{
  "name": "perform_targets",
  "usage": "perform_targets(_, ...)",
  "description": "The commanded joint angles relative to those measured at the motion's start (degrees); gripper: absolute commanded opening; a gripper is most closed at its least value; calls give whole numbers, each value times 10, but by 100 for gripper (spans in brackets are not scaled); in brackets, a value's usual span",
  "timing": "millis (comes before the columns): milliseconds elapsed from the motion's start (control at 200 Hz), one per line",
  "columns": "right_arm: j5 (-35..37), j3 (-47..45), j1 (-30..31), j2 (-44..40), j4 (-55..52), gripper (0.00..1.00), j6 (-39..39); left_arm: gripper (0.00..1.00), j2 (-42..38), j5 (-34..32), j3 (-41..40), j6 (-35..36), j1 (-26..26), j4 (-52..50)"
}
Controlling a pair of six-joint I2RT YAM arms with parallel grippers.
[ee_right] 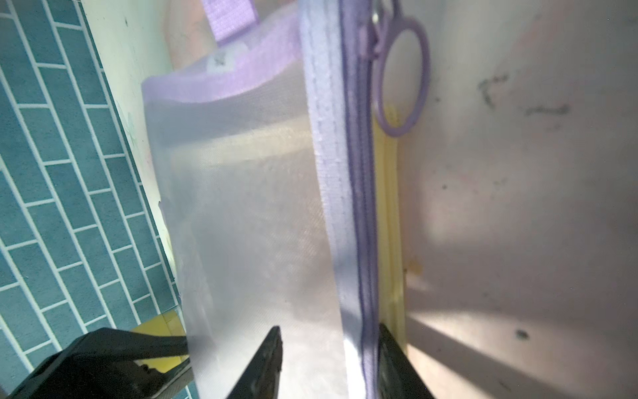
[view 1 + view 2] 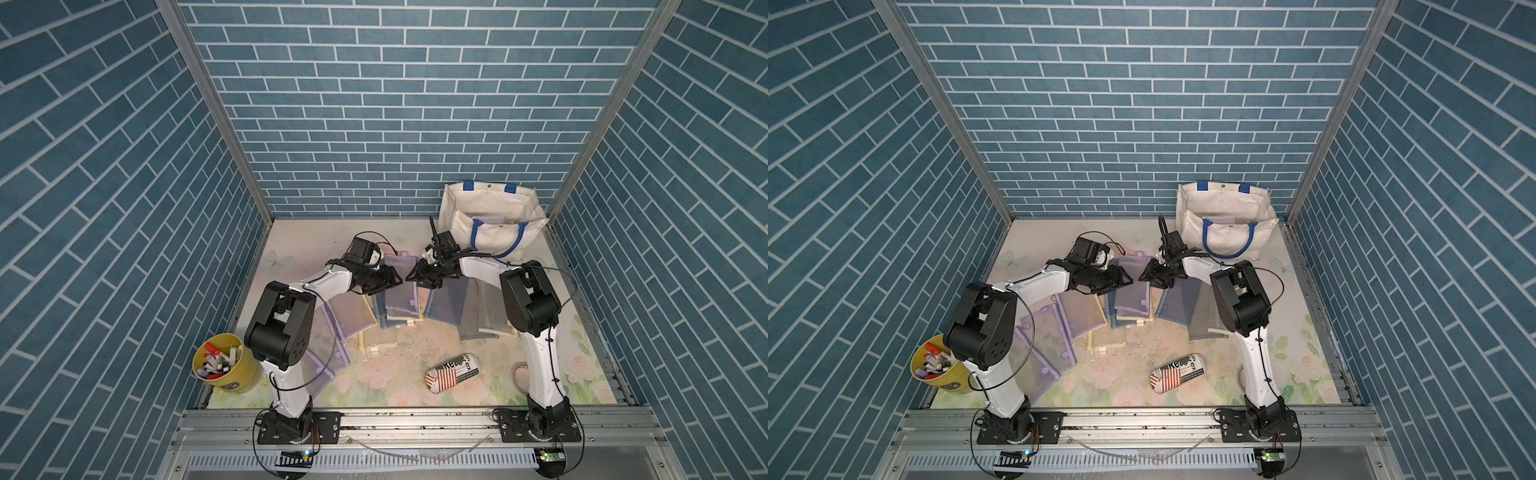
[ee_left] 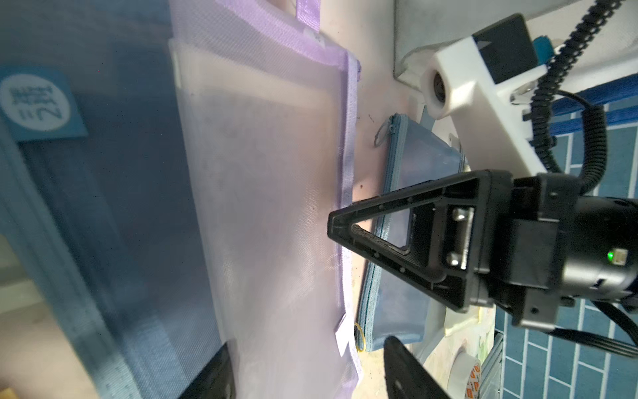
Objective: Put the pencil pouch into the canvas bag
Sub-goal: Pick up the pencil pouch.
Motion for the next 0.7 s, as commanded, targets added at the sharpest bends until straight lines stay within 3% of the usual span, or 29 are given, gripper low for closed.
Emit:
perform_targets(0, 6, 24, 4, -13, -12, 43, -16, 58, 13, 11, 16, 4, -2, 1)
perform_targets(155, 4, 25, 6, -13, -12, 43, -17, 39, 11, 19, 11, 4, -3, 9)
perform_targets(305, 1, 26, 8, -17, -9, 43, -21, 33, 26, 22, 24, 1, -3, 13)
perform_targets(425, -1, 21, 7, -32, -11, 46, -18, 0, 42, 17, 54, 0, -3, -2)
perform_targets(515, 0, 13, 5, -57, -24, 51, -13, 0, 29, 15, 61, 1, -1, 0)
perform_targets(695, -9, -5, -27, -136, -49, 71, 21, 0, -29, 46, 62, 2, 11, 28)
